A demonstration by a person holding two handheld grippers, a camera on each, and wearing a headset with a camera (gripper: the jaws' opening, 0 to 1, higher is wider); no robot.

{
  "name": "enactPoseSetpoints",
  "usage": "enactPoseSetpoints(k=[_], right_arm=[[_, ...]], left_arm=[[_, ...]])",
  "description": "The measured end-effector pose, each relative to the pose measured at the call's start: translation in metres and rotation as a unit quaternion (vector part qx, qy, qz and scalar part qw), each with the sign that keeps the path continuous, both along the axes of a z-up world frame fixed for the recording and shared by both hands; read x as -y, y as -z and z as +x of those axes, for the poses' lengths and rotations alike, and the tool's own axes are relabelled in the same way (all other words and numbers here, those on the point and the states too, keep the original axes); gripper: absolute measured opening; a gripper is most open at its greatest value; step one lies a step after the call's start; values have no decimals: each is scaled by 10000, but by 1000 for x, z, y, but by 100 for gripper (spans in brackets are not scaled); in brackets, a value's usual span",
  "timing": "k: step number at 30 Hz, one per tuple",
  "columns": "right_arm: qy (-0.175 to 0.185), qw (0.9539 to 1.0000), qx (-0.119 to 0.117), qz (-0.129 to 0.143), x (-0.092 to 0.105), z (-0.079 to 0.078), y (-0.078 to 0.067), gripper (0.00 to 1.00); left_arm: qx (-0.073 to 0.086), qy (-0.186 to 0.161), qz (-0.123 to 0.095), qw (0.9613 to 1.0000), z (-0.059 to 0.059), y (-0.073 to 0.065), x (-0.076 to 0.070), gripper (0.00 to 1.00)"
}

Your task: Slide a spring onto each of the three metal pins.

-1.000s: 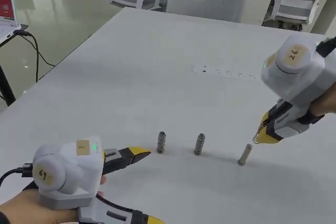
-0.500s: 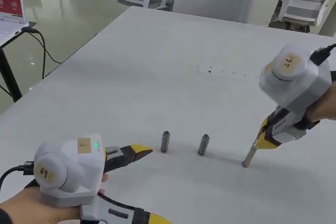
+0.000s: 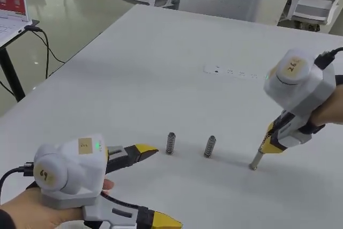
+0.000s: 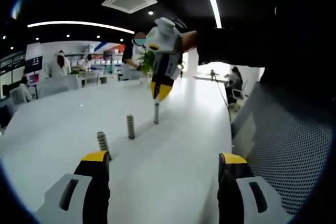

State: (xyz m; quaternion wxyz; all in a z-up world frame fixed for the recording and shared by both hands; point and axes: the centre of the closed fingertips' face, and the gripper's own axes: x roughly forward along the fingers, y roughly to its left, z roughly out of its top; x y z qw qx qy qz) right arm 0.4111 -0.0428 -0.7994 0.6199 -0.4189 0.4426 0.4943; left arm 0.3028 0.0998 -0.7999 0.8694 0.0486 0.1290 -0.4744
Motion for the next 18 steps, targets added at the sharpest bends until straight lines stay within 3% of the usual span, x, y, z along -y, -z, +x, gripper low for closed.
enactPoseSetpoints(k=[18], right_arm=[[30, 10000, -59, -68, 0, 1, 17, 9]], left_arm=[[25, -67, 20, 10000, 2, 0, -2, 88]])
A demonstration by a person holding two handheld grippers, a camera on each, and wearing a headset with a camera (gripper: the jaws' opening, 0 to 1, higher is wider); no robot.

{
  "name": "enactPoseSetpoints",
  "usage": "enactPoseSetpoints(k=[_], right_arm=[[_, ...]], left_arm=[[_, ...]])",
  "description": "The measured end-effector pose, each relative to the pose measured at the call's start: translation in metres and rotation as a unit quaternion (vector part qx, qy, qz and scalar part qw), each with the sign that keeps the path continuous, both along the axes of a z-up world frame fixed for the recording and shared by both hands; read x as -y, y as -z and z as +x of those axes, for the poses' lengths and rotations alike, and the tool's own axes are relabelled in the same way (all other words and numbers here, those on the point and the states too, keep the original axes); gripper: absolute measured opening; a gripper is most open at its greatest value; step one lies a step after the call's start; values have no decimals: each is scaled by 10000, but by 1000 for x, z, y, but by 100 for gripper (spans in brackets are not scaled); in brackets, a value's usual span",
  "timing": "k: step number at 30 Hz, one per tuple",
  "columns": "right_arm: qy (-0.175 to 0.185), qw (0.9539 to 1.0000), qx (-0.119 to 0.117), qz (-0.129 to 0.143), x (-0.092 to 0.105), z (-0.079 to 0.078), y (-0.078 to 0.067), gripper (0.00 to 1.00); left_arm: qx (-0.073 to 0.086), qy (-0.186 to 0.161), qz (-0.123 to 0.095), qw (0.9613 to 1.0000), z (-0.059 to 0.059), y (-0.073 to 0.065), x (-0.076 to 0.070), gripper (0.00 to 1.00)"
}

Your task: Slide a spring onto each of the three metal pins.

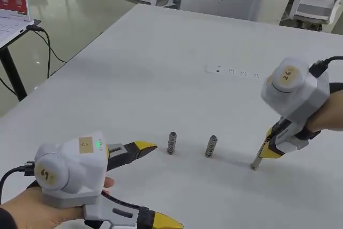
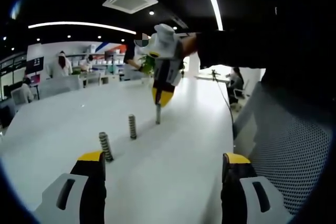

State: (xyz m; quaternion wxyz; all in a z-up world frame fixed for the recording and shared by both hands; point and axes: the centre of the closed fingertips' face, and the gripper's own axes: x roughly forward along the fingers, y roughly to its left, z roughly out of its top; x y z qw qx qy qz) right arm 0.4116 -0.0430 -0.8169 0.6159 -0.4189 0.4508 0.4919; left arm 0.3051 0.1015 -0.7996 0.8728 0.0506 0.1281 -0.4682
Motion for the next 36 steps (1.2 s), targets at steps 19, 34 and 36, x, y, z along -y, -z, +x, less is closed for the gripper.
enactPoseSetpoints(k=[19, 34, 36], right_arm=[[101, 9999, -118, -63, 3, 4, 25, 9], [213, 9996, -181, -48, 5, 6, 35, 9], [212, 9996, -185, -50, 5, 6, 36, 9]], left_arm=[[-17, 17, 49, 10000, -1, 1, 1, 86], [-44, 51, 77, 9999, -2, 2, 3, 85], [-48, 47, 75, 9999, -2, 2, 3, 85]])
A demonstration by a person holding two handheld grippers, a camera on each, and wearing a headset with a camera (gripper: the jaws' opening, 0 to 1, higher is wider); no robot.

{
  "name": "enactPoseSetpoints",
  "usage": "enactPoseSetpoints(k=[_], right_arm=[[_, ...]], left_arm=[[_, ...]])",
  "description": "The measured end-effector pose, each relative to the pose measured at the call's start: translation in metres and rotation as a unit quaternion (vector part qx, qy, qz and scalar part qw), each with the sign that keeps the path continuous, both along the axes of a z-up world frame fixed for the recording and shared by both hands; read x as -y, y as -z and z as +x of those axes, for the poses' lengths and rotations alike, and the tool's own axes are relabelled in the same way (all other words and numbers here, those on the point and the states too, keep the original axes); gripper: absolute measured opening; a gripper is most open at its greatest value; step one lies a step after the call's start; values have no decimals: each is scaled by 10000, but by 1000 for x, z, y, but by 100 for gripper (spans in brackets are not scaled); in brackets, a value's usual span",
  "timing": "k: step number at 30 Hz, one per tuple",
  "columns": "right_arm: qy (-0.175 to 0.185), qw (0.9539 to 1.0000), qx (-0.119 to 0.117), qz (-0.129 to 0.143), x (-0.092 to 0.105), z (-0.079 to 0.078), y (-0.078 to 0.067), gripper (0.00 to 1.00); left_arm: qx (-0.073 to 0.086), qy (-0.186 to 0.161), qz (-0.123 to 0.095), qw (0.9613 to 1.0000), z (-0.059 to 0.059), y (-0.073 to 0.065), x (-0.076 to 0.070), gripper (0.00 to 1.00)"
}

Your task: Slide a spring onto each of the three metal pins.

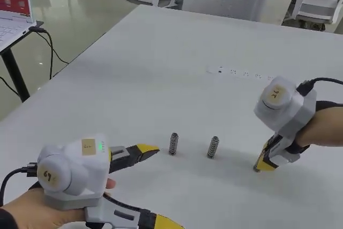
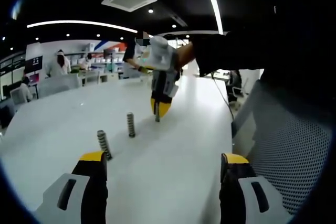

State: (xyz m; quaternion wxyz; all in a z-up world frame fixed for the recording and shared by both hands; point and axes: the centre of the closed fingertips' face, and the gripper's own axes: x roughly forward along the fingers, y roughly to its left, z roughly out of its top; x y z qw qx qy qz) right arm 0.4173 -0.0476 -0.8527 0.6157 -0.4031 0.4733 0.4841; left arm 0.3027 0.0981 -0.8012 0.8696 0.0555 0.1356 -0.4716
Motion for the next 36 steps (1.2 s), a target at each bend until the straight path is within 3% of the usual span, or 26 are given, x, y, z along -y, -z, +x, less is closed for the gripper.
enactPoseSetpoints(k=[17, 30, 36], right_arm=[[28, 10000, 71, 31, 2, 0, 7, 12], [206, 9996, 88, 154, 5, 0, 10, 24], [323, 9990, 124, 288, 8, -3, 9, 34]], left_arm=[[-13, -12, 25, 10000, 0, 0, -2, 84], [-30, 0, 30, 10000, -1, 1, -2, 84], [-33, 1, 28, 10000, 0, 1, -3, 84]])
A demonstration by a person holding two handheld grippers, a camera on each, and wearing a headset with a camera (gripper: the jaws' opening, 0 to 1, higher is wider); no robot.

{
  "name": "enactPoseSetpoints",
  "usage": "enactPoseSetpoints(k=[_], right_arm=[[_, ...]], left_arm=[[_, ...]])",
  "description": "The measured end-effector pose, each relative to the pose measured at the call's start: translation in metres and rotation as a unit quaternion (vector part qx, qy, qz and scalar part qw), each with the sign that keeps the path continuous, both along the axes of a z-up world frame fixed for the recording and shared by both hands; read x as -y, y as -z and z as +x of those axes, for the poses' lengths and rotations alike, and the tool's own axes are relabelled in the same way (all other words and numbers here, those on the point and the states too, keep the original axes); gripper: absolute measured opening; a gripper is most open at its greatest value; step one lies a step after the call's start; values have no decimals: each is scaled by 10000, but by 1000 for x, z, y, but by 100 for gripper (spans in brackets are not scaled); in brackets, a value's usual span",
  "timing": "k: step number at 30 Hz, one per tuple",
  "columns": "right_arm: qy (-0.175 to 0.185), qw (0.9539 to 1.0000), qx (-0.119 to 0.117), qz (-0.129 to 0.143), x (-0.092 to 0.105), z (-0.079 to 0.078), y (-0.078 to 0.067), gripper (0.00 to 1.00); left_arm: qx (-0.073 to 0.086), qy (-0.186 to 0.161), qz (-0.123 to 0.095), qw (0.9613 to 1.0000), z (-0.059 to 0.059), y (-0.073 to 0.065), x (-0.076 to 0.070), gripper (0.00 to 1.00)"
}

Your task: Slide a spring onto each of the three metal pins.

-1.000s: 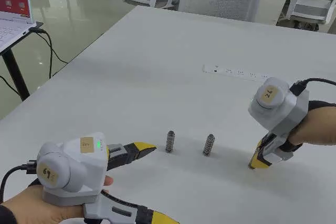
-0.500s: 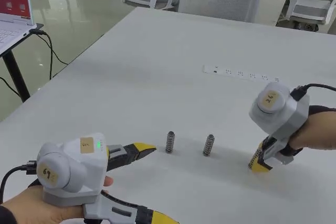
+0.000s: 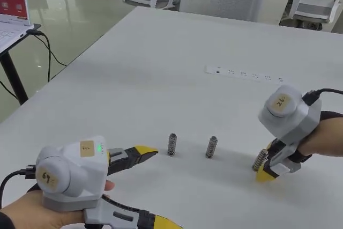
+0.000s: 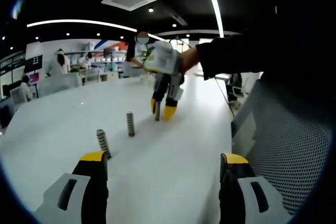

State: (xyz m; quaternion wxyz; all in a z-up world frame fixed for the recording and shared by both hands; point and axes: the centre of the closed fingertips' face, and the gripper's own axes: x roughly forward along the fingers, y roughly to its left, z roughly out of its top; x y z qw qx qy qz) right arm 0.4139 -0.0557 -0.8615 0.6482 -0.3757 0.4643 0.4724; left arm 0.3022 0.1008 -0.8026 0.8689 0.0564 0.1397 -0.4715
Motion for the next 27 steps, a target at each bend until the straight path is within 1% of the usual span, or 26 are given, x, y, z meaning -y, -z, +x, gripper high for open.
enactPoseSetpoints(k=[3, 6, 10, 18, 20, 21, 23, 25, 27], right_arm=[[47, 9999, 68, 105, -1, -1, -2, 43], [138, 9994, 103, 291, -2, 0, -5, 49], [194, 9987, 215, 418, -1, 0, -7, 58], [312, 9962, 388, 717, -3, -1, -15, 69], [375, 9950, 454, 805, -4, -1, -17, 71], [418, 9938, 485, 911, -5, -1, -19, 73], [501, 9919, 530, 1038, -7, -1, -21, 78], [541, 9910, 561, 1089, -6, -3, -22, 80], [559, 9897, 642, 1151, -6, -3, -23, 81]], left_arm=[[1, 6, -2, 10000, 0, 0, 0, 84], [4, 3, 4, 10000, 0, 0, 0, 84], [10, -7, -6, 10000, 0, -1, 0, 84], [9, -8, -9, 10000, 0, 0, 0, 85], [11, -22, -23, 10000, 1, -1, 0, 85], [12, -38, -37, 10000, 1, -2, 0, 85], [15, -53, -45, 10000, 1, -2, -1, 85], [15, -61, -53, 10000, 2, -2, -1, 85], [13, -64, -54, 10000, 2, -2, -1, 85]])
